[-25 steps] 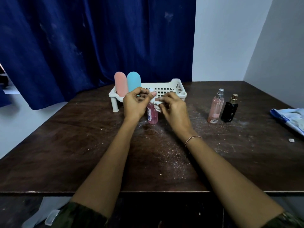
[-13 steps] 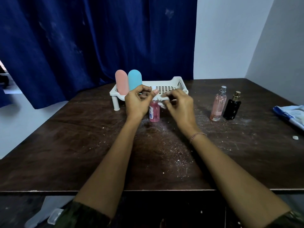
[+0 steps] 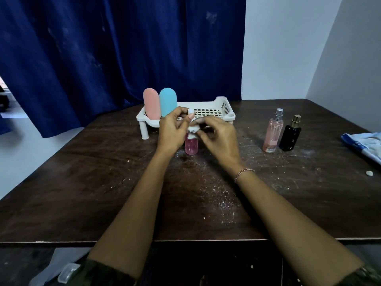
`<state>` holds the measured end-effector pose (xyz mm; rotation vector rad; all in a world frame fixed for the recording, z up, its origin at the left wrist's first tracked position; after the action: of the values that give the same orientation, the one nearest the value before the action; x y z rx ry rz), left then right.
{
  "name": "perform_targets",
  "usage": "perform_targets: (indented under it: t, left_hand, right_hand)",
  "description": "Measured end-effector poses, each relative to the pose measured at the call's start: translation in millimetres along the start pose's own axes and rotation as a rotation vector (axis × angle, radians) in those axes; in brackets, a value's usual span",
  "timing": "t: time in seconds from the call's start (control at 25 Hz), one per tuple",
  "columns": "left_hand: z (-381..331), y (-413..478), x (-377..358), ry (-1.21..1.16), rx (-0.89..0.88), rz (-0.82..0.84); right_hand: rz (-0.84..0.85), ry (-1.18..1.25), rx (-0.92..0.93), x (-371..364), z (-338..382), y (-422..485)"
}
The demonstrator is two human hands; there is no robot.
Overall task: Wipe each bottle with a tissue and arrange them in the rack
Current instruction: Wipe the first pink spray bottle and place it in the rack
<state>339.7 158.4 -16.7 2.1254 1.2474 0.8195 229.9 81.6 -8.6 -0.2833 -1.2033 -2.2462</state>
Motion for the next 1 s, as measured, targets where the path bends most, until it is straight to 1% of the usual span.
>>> perform_targets:
  t: [0.08, 0.12, 0.24, 0.28, 0.32, 0.44, 0.48, 0.64, 0.8, 0.88, 0.96, 1.0]
  left_hand:
    - [-0.5, 0.8, 1.0, 0.011, -0.013, 0.001]
    - [0.0, 1.1, 1.7, 0.008, -0.019, -0.001]
    - [1.5, 0.4, -0.1, -0.020, -0.019, 0.017]
    - [1.8, -0.3, -1.0, -0.018, -0.016, 0.022]
    - [2.1, -0.7, -1.5, -0.013, -0.014, 0.023]
    - [1.9, -0.5, -1.1, -0.008, -0.017, 0.017]
    - [1.7, -0.4, -1.0, -0.011, -0.018, 0.018]
    - [3.7, -1.0, -2.6, -0.075, 0.019, 0.011]
    - [7.2, -1.4, -1.7, -0.147, 0.078, -0.029]
    - [8.6, -1.2, 0.6, -0.143, 0.086, -0.052]
    - [12.3, -1.6, 3.3, -0.159, 0.112, -0.086]
    - [14.6, -2.0, 4.5, -0.171, 0.128, -0.102]
  right_hand:
    - [0.016, -0.012, 0.021, -2.1, 2.8, -0.2]
    - [0.009, 0.012, -0.013, -0.9, -1.2, 1.7]
    - [-0.004, 0.132, -0.211, 4.3, -22.0, 7.5]
    - [-0.006, 0.153, -0.247, 4.9, -25.4, 8.2]
    - [-0.008, 0.164, -0.243, 5.4, -25.0, 8.3]
    - [0.011, 0.168, -0.137, 4.3, -14.3, 6.4]
    - [0.012, 0.169, -0.131, 4.3, -13.9, 6.6]
    - [0.017, 0.188, -0.256, 4.3, -27.9, 8.7]
    - [0.027, 0.178, -0.172, 4.7, -20.5, 7.5]
    - [0.038, 0.193, -0.190, 5.5, -25.7, 8.7]
    - [0.100, 0.178, -0.235, 2.1, -32.8, 9.5]
    - [0.137, 0.147, -0.229, -0.8, -32.7, 8.8]
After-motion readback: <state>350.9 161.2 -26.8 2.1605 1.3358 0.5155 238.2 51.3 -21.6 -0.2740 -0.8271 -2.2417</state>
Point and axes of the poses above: each hand's wrist, its own y-axis towards the middle knuckle, its own x-axis out of the back of the hand, z = x × y, the point moved 8 cm from there along y, towards the middle knuckle, and after that the axes turned 12 degrees about -x, right-handed, at the moved point
